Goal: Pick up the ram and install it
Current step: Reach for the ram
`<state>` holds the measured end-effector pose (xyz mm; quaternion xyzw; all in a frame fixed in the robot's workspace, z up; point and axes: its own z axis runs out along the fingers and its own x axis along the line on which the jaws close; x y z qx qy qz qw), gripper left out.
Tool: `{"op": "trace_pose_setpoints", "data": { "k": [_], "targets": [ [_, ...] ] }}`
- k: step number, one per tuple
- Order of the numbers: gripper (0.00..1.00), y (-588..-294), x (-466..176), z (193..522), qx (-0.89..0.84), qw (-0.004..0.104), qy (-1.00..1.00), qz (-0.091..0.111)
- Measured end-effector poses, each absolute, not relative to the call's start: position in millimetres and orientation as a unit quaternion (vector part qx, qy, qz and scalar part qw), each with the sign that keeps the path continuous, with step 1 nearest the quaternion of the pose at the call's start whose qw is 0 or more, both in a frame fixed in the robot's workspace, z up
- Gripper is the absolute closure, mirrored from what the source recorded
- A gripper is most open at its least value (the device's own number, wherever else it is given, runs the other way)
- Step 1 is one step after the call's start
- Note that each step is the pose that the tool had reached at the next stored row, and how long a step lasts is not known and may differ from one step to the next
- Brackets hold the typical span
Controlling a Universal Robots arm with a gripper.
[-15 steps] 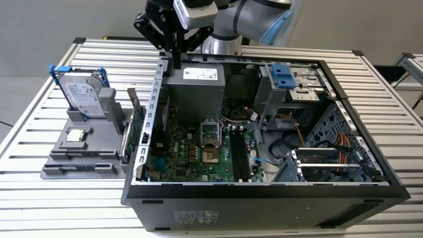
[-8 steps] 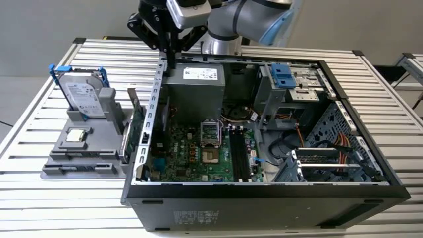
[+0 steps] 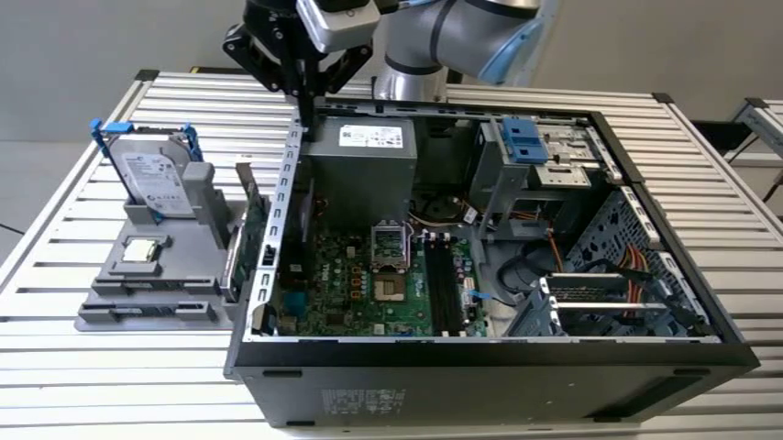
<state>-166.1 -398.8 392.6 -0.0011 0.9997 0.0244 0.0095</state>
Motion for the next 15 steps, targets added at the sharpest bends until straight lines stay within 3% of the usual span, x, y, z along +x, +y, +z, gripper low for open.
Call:
{"op": "trace_pose_setpoints", "data": {
  "k": [15],
  "targets": [
    [1.00, -398.8, -184.3, 392.6, -0.014, 0.009, 1.000, 0.024]
  ]
}}
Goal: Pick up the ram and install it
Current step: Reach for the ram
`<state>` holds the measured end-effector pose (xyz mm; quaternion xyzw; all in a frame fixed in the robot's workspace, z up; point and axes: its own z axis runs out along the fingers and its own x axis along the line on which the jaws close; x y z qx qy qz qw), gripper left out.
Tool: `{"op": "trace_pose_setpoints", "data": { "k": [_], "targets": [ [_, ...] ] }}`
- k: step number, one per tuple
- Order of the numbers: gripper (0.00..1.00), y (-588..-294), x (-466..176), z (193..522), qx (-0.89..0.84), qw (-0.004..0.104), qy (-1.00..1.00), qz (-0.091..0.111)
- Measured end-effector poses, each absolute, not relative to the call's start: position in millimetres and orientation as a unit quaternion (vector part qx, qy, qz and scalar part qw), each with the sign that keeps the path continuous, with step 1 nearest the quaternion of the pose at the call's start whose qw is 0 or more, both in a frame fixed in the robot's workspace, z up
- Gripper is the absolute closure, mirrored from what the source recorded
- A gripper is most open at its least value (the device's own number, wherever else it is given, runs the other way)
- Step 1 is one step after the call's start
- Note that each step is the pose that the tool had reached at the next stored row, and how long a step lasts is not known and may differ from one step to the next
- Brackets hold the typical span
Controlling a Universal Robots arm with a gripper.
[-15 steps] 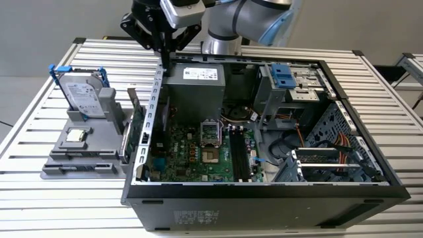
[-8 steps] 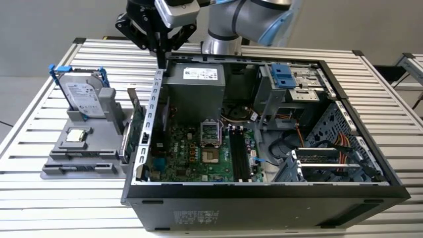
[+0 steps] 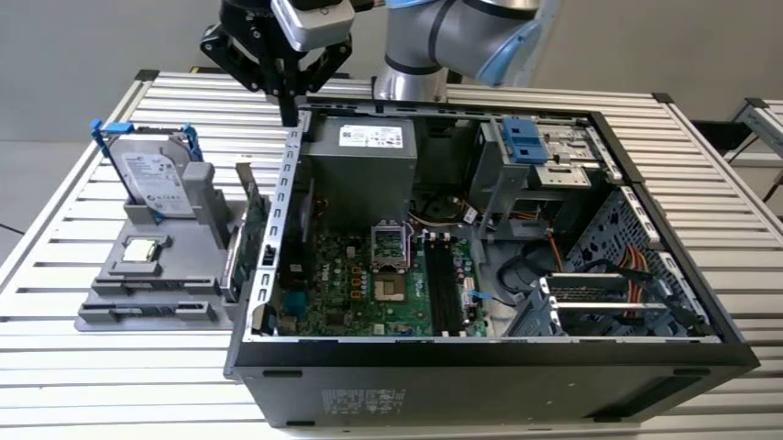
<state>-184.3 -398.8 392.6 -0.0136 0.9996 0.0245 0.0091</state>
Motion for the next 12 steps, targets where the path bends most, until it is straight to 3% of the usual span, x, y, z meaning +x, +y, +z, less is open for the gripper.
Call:
{"op": "trace_pose_setpoints", "data": {
  "k": [12],
  "targets": [
    [1.00, -398.8, -199.2, 392.6, -0.015, 0.009, 1.000, 0.024]
  ]
}}
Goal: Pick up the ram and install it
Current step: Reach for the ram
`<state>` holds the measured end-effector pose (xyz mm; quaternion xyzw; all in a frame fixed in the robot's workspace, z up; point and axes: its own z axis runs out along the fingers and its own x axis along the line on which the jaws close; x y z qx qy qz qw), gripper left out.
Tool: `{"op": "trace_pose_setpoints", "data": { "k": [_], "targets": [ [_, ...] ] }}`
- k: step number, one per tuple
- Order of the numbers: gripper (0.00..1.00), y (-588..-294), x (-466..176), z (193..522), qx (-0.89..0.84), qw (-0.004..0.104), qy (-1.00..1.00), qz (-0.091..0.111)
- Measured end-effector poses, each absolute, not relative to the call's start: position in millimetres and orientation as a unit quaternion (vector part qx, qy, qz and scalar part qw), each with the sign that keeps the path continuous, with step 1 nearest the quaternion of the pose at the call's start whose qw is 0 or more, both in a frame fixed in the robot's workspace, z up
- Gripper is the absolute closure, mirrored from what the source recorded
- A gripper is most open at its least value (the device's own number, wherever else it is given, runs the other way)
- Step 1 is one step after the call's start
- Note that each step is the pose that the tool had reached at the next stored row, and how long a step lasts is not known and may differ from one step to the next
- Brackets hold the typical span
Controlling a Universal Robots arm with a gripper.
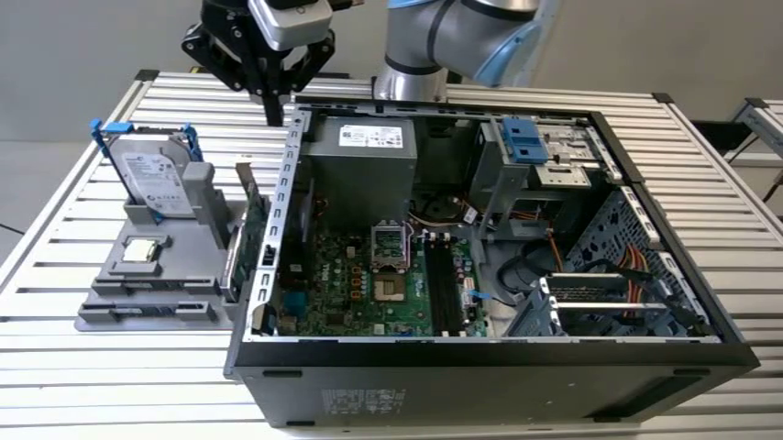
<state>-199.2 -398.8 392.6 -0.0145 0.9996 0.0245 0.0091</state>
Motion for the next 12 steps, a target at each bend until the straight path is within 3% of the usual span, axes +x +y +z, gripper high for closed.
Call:
{"op": "trace_pose_setpoints", "data": {
  "k": [12],
  "targets": [
    [1.00, -398.8, -217.7, 392.6, -0.014, 0.009, 1.000, 0.025]
  ]
}}
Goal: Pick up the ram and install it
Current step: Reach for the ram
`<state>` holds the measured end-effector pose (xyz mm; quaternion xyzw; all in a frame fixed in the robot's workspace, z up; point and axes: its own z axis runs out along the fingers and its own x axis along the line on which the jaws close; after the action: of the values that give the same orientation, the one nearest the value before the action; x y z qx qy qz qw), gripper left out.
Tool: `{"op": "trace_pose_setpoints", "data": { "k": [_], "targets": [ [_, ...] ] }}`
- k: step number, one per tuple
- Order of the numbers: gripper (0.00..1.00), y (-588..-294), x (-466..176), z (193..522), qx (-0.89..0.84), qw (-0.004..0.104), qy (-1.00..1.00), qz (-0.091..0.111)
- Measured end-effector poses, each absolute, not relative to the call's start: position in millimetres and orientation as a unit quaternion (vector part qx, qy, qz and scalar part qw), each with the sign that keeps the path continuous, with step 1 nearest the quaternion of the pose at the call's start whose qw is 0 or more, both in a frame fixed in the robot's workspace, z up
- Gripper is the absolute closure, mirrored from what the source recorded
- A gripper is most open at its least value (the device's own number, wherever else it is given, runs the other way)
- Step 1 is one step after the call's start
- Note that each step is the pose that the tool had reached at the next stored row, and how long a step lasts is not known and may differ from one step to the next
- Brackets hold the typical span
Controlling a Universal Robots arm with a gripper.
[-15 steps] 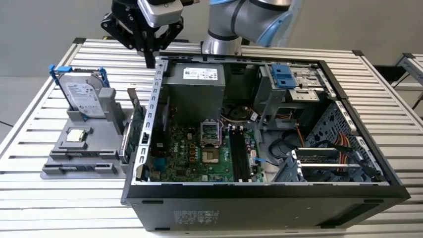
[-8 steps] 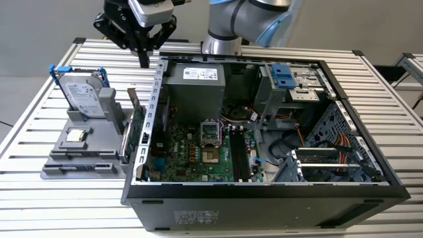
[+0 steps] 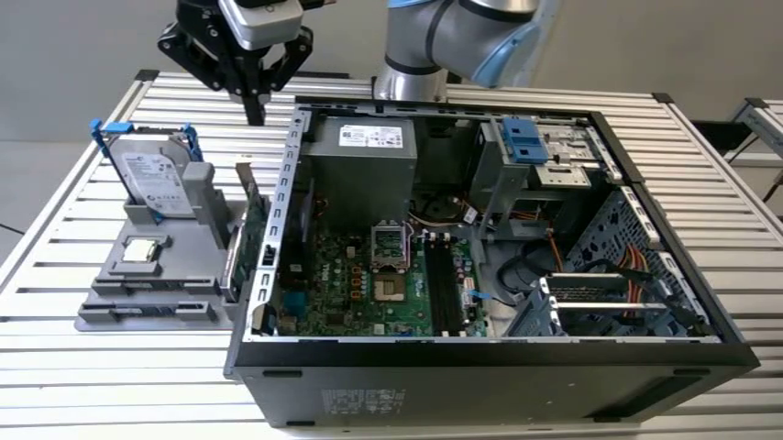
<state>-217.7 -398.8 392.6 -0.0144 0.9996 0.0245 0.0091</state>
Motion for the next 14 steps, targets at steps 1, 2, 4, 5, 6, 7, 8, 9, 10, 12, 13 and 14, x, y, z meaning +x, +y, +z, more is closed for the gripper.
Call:
{"op": "trace_pose_setpoints", "data": {
  "k": [1, 2, 4, 5, 6, 7, 8, 9, 10, 12, 13, 14],
  "targets": [
    [1.00, -398.8, -219.0, 392.6, -0.014, 0.009, 1.000, 0.024],
    [1.00, -398.8, -220.4, 392.6, -0.014, 0.009, 1.000, 0.025],
    [1.00, -398.8, -223.0, 392.6, -0.014, 0.009, 1.000, 0.025],
    [1.00, -398.8, -224.3, 392.6, -0.014, 0.009, 1.000, 0.025],
    [1.00, -398.8, -225.6, 392.6, -0.014, 0.009, 1.000, 0.025],
    [1.00, -398.8, -226.9, 392.6, -0.014, 0.009, 1.000, 0.025],
    [1.00, -398.8, -228.3, 392.6, -0.014, 0.009, 1.000, 0.025],
    [1.00, -398.8, -229.6, 392.6, -0.014, 0.009, 1.000, 0.025],
    [1.00, -398.8, -231.0, 392.6, -0.014, 0.009, 1.000, 0.025],
    [1.00, -398.8, -233.6, 392.6, -0.014, 0.009, 1.000, 0.025],
    [1.00, -398.8, -234.9, 392.6, -0.014, 0.009, 1.000, 0.025],
    [1.00, -398.8, -236.2, 392.6, -0.014, 0.009, 1.000, 0.025]
  ]
}}
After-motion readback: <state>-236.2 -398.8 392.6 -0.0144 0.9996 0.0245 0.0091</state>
